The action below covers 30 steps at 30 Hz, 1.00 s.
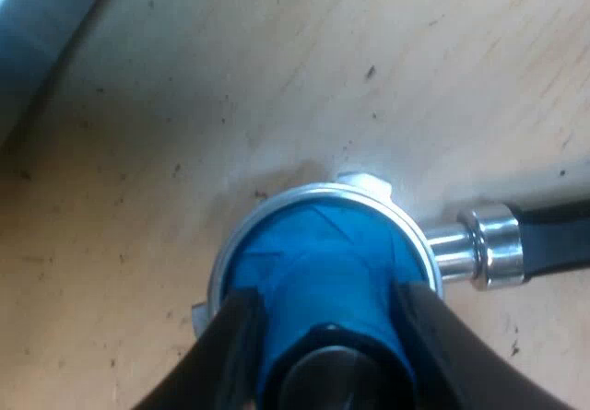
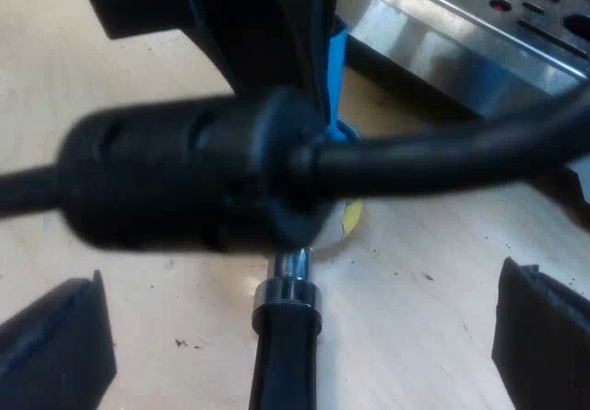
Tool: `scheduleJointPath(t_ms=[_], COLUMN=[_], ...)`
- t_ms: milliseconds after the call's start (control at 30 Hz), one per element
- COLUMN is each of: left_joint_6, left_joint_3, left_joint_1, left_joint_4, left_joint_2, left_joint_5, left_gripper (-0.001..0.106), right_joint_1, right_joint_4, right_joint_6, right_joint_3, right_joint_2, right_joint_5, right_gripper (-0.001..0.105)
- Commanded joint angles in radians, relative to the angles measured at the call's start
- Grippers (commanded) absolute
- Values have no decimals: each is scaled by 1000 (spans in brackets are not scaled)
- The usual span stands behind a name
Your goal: Grind coffee beans and then tamp
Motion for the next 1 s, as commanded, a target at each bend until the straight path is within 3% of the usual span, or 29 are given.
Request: scheduleJointPath(t_ms=[33,433,700,1000], left_joint_6=[-2,-2,14,20], left_joint_3=[-24,-56,-56,-3], left_joint_1=[-1,13,150,307], left_joint_4=[38,111,175,236], left_joint_2=[-30,-195,-285,-359], left_joint_5=[-18,-83,-101,-101], left_gripper=[0,0,0,0], right_joint_1=[-2,-2,-8,-170], right_joint_4=[-14,-14,-5,-5], right_joint_6=[-5,-28,-54,-126], right_joint_3=[0,-55,-101,-157], right_joint_2=[-5,-5,-5,-3], right_joint_5=[5,1,-94,-273], right_gripper=[85,85,85,85])
